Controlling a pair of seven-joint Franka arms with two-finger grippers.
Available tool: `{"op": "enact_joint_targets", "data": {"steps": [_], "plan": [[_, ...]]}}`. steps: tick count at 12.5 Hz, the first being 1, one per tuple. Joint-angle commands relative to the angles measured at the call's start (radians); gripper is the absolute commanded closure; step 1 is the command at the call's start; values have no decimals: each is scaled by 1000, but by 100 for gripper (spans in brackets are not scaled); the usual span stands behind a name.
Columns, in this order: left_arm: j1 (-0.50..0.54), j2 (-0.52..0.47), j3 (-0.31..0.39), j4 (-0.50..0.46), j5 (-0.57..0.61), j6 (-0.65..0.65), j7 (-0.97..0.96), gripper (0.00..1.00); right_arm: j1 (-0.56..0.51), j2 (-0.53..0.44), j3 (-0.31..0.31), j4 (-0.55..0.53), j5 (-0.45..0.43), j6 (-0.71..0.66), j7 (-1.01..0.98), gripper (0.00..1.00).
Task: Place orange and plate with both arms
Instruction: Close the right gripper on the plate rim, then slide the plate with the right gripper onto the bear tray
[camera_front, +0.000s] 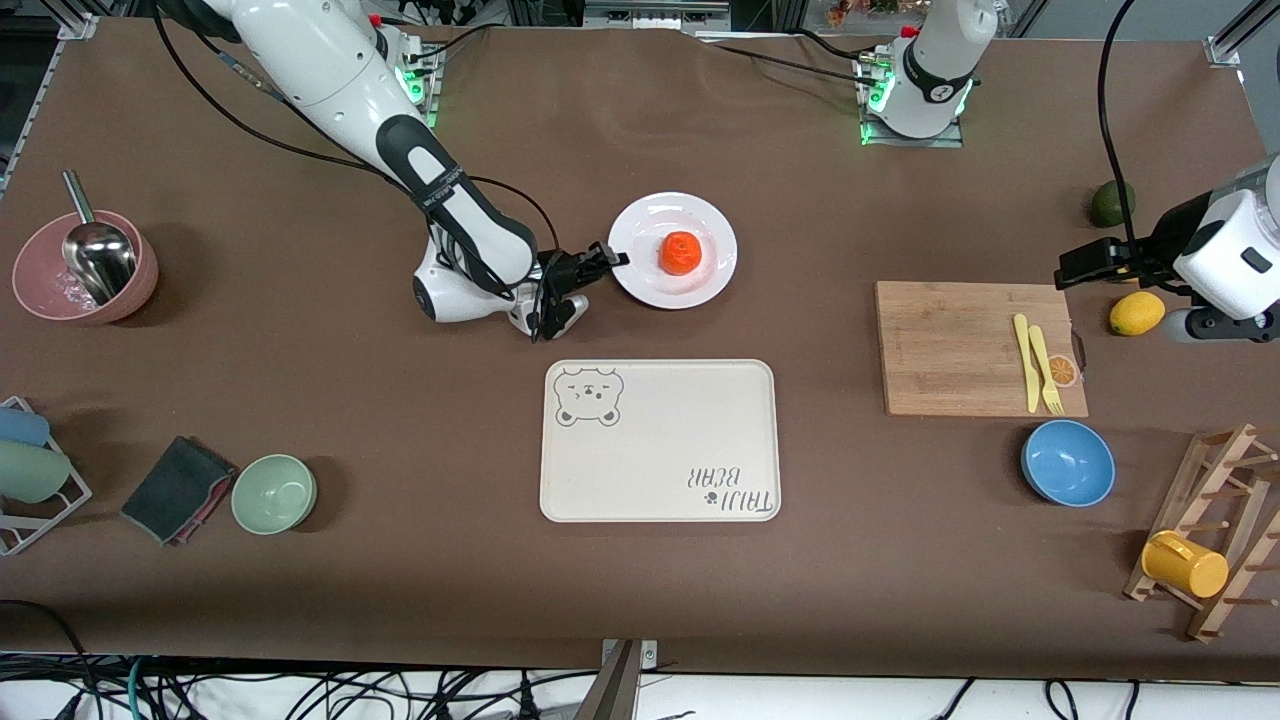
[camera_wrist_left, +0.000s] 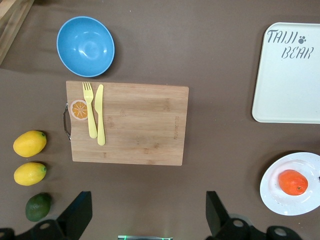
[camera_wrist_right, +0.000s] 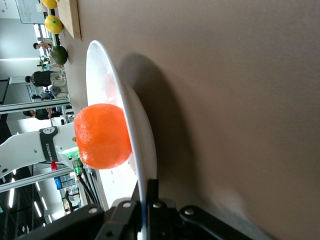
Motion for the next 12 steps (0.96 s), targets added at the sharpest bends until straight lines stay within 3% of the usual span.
{"op": "enact_joint_targets", "data": {"steps": [1,4,9,12], "plan": [[-9,-6,12,7,-15,-5,26,0,-26,1,5,22,12,-56,-23,100],[-5,-6,13,7,-17,-5,26,0,-89,-8,2,66,-20,-143,-6,100],[1,-6,15,6,-21,-5,28,0,-166,12,-27,250,-195,-270,165,100],[14,-4,16,4,-23,-5,29,0,-180,62,-41,362,-205,-271,200,100]]}}
